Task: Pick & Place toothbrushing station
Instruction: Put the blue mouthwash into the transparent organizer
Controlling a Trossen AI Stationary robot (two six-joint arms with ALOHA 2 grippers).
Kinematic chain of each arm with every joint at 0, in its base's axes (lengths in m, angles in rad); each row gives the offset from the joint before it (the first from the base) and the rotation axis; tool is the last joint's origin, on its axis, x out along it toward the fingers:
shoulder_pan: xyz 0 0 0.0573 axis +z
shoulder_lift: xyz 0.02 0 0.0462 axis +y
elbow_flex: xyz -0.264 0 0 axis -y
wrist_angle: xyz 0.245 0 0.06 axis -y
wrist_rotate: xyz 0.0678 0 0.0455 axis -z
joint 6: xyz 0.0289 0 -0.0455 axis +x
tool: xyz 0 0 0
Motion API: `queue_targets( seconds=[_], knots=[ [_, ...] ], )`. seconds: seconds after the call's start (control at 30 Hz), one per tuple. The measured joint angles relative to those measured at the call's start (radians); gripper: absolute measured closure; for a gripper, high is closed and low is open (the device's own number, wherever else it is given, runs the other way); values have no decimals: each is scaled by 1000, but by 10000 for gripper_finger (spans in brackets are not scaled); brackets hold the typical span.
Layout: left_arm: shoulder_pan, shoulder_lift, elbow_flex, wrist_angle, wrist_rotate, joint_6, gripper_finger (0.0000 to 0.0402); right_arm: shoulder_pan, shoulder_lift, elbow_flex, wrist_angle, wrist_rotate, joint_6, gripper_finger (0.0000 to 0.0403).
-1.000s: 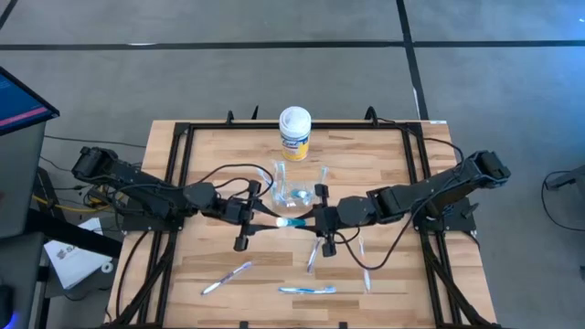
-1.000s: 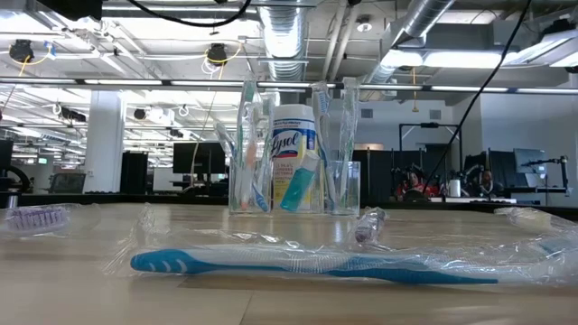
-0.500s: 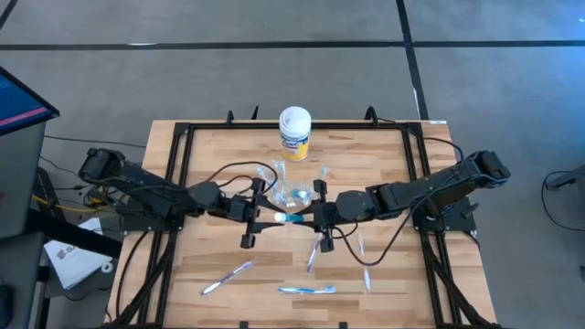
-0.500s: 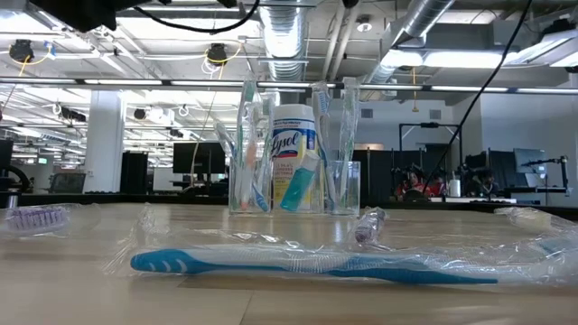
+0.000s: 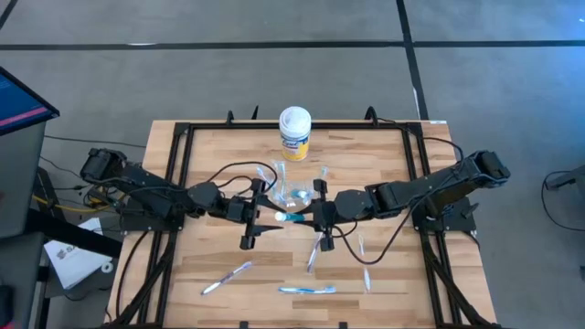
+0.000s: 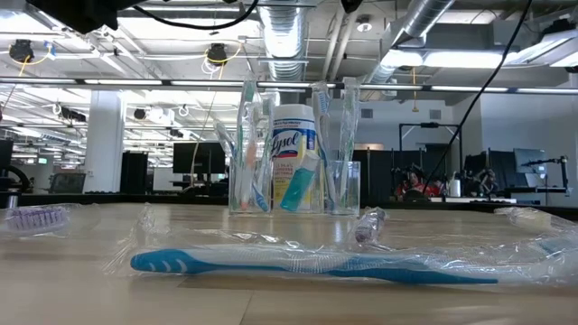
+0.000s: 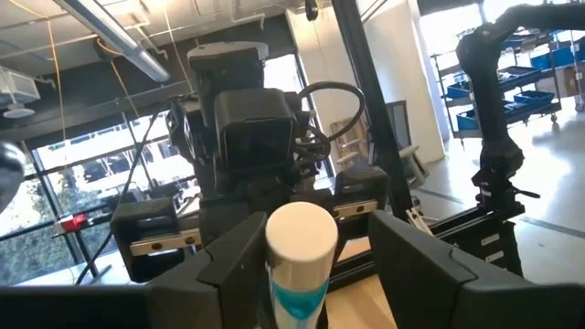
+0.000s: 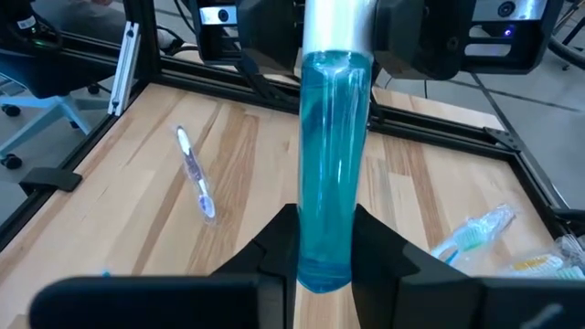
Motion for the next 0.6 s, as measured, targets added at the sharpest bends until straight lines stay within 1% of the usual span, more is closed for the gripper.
queue_targets(
  seconds=[0.1, 0.2, 0.27, 0.43, 0.6],
  knots=[
    [0, 0, 0, 0, -1, -1, 222, 0, 0, 0, 1, -3, 0, 342],
    [0, 0, 0, 1, -3, -1, 237, -3, 0, 0, 1, -4, 0, 342],
    [0, -1, 0, 1, -7, -2, 255, -3, 0, 0, 1, -6, 0, 342],
    [0, -1, 0, 2, -9, -1, 314, -3, 0, 0, 0, -7, 0, 341],
    [0, -1, 0, -2, -9, -4, 315, -3, 0, 0, -9, -6, 8, 320]
  ],
)
